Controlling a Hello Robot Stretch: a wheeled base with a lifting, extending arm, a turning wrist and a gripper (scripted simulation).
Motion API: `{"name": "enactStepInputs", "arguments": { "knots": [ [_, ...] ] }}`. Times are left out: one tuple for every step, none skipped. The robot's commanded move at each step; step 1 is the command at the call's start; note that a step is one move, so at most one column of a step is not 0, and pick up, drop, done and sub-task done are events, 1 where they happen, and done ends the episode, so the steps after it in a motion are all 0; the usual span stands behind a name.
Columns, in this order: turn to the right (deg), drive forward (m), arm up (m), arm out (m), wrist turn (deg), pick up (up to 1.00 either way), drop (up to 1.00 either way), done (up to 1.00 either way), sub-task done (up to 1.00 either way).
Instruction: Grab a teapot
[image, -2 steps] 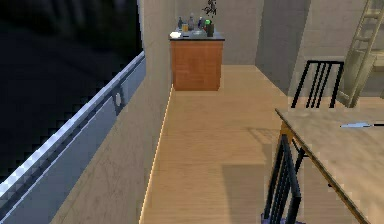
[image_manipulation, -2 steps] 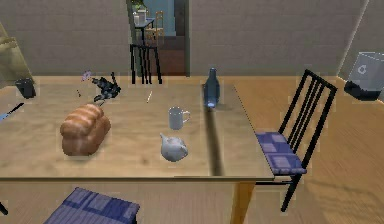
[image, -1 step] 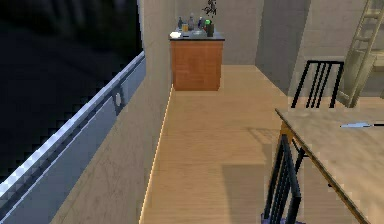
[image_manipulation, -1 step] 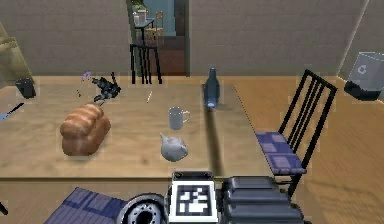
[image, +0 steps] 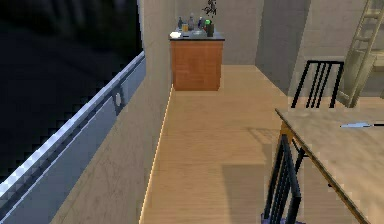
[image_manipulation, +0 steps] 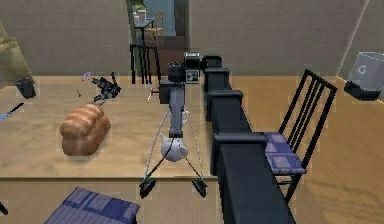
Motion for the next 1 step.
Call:
{"name": "enactStepInputs", "arguments": {
  "knots": [
    [0.0, 0.00, 0.00, 0.00, 45.0, 0.00, 0.00, 0.00, 0.00]
  ]
}}
